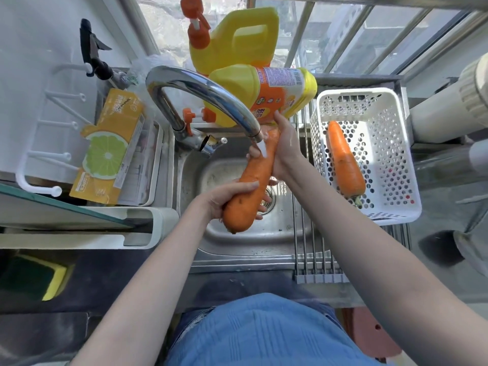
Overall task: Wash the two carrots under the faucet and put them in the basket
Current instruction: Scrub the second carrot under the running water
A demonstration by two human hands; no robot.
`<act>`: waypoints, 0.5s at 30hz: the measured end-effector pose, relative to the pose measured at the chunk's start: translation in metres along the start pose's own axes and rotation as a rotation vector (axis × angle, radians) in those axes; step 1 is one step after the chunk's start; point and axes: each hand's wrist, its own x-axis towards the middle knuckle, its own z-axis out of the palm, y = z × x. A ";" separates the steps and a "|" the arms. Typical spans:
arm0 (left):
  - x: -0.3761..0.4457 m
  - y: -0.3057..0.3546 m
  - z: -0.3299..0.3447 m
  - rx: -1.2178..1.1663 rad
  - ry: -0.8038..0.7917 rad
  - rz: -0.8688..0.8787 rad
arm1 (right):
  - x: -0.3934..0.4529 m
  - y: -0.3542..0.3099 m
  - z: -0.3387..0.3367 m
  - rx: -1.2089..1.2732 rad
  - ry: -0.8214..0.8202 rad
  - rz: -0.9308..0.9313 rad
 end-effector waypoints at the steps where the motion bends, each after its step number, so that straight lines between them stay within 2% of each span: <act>1: 0.000 0.006 0.006 0.050 0.025 -0.002 | 0.000 -0.001 0.000 0.011 0.020 0.015; 5: 0.003 0.018 0.027 0.224 0.253 0.026 | -0.001 -0.012 -0.002 0.067 0.135 -0.002; 9: 0.012 0.023 0.038 0.521 0.465 0.069 | -0.003 -0.011 -0.002 0.074 0.267 -0.059; 13: 0.020 0.012 0.051 0.858 0.819 0.145 | -0.002 -0.012 0.004 0.073 0.394 -0.159; 15: 0.023 0.005 0.060 0.926 0.965 0.192 | -0.002 -0.012 0.011 0.027 0.448 -0.184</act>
